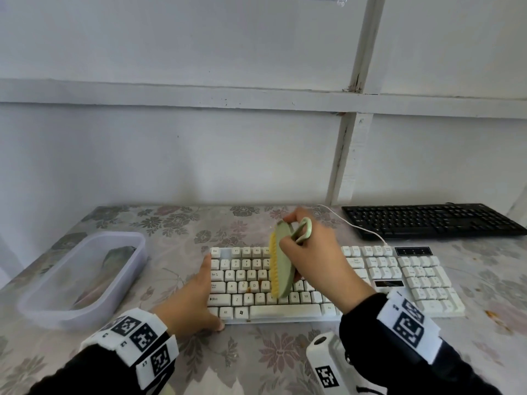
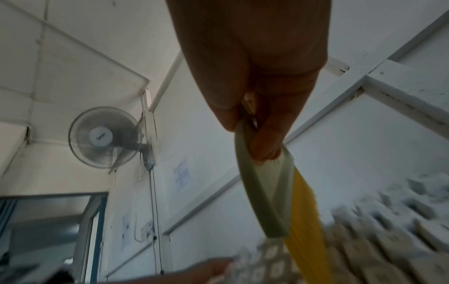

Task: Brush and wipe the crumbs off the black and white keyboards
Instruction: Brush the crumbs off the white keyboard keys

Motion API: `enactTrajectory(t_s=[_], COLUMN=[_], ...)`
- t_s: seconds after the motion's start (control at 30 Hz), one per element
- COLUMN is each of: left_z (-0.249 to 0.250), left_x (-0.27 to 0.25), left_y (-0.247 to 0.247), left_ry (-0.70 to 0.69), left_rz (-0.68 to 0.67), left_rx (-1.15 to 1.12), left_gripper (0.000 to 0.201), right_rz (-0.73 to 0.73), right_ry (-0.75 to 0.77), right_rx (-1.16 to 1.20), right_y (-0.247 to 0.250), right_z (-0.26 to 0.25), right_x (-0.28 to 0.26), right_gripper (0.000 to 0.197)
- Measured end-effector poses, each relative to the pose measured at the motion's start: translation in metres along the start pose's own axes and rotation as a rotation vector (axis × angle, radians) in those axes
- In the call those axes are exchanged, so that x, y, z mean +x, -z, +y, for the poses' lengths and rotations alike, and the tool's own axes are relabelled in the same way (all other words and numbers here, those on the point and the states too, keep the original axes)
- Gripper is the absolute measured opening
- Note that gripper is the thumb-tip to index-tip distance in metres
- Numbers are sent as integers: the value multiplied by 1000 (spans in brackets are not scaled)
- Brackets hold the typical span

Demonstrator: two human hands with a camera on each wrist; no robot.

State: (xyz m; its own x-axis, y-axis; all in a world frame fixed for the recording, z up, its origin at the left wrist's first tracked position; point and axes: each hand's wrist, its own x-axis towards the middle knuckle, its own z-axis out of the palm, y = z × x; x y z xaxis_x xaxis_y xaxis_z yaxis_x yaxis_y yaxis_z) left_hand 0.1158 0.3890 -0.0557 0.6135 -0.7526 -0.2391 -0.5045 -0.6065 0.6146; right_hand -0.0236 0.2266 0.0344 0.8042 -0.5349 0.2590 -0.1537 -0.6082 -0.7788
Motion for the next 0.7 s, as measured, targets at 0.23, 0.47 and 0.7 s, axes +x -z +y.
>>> enactTrajectory(t_s=[0.23, 0.47, 0.7], left_z=[2, 0, 4], left_x=[-1, 0, -2], left_y=[1, 1, 2], left_ry=[14, 15, 24], left_rz=[-12, -18, -25], left_rx=[-7, 7, 6], left_gripper=[131, 133, 131], right_rz=[-159, 14, -145], right_ry=[-67, 3, -9], right_rx=[17, 50, 0], right_y=[0, 9, -5], right_z=[14, -1, 15], right_x=[-29, -2, -25], right_gripper=[16, 22, 18])
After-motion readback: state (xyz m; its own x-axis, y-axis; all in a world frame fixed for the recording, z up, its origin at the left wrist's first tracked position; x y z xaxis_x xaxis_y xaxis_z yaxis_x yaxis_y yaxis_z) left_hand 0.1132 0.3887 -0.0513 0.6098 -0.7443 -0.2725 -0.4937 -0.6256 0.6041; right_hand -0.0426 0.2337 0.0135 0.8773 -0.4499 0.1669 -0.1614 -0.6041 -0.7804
